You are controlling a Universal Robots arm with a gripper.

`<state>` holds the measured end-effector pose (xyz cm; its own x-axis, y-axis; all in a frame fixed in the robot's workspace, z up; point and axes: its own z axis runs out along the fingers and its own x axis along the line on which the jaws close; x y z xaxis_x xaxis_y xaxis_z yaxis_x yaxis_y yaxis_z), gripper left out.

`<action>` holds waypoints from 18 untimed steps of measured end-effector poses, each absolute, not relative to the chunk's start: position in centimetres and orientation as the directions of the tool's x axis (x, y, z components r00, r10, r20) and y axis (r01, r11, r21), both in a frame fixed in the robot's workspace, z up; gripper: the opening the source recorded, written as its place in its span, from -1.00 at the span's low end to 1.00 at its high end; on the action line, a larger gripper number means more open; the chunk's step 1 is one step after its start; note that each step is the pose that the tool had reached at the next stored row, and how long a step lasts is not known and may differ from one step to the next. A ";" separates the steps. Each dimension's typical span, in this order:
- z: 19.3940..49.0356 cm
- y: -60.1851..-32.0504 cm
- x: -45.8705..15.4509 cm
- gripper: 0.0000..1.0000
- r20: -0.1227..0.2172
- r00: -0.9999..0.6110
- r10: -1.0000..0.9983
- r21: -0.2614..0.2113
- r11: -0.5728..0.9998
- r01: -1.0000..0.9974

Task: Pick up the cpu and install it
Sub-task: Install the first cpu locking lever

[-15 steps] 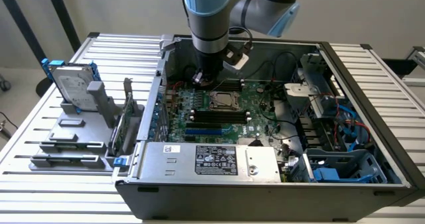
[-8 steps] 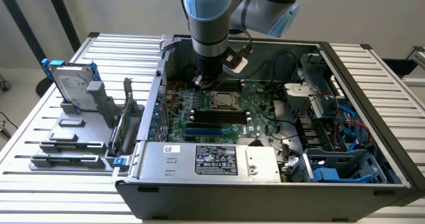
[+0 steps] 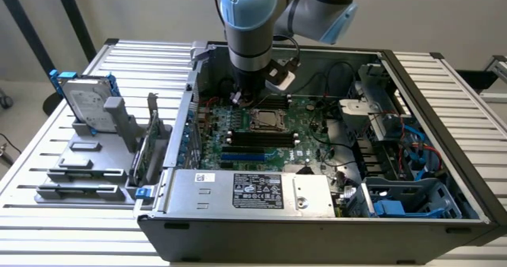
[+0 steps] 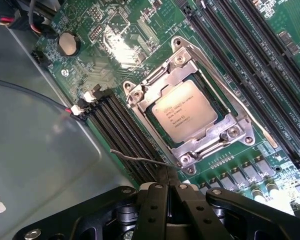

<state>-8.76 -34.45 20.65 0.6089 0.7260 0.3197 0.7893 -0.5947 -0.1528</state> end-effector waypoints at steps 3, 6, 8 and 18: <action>20.6 -34.4 -8.8 -0.79 0.322 0.609 0.725 -0.155 -0.594 0.789; 20.5 -34.4 -8.8 -0.79 0.323 0.609 0.724 -0.156 -0.594 0.789; 20.5 -34.4 -8.8 -0.79 0.325 0.609 0.724 -0.157 -0.594 0.789; 20.3 -34.4 -8.7 -0.79 0.326 0.610 0.723 -0.159 -0.594 0.789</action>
<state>-8.72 -34.36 20.31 0.6096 0.7226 0.3259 0.7887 -0.5939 -0.1586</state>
